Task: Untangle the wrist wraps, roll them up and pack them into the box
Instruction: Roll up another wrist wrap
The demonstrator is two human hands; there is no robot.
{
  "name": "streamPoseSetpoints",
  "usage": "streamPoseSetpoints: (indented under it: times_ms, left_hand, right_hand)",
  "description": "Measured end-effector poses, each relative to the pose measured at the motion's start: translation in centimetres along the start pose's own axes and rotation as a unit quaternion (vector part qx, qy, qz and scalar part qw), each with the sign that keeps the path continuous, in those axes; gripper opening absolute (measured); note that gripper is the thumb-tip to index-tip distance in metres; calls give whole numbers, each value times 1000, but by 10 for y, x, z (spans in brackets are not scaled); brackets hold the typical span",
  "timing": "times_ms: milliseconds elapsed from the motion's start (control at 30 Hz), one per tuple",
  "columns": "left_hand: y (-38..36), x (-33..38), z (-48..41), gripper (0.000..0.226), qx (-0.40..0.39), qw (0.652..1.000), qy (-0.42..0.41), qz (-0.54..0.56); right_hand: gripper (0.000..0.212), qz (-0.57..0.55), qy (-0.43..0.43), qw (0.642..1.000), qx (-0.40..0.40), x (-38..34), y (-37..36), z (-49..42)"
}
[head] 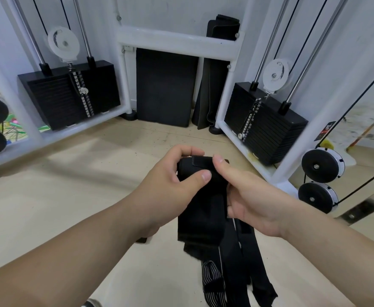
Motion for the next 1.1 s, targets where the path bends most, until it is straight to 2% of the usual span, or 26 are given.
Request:
streamPoseSetpoints:
  times_ms: [100,200,367,433,533,733,1100]
  left_hand:
    - [-4,0,1,37,-17,998,-14,-58]
    - [1,-4,0,49,10,998,0,-62]
    - [5,-30,-3,58,37,992,120,27]
    - [4,-37,-5,66,48,985,147,81]
    - [-3,-44,-4,53,33,979,168,109]
    - [4,-40,-4,41,57,989,137,26]
    - [-10,-22,9,39,9,993,94,-66]
  right_hand:
    - [51,18,8,999,27,0,4,-1]
    - [45,6,23,998,57,0,11,-1]
    - [33,-19,42,994,95,-1,19,0]
    - [34,-3,54,993,102,-3,20,1]
    - [45,11,70,993,99,-6,17,1]
    - [52,15,70,992,102,-12,9,3]
    - [62,48,55,994,86,-9,2,6]
Point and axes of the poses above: each hand's wrist, its own z-axis away from the middle knuckle, its own y-axis out of the back of the hand, x = y × z, the point moved 10 cm from there along -z, towards the middle knuckle, and after that the axes turned 13 degrees about z, right-handed, at the moved point
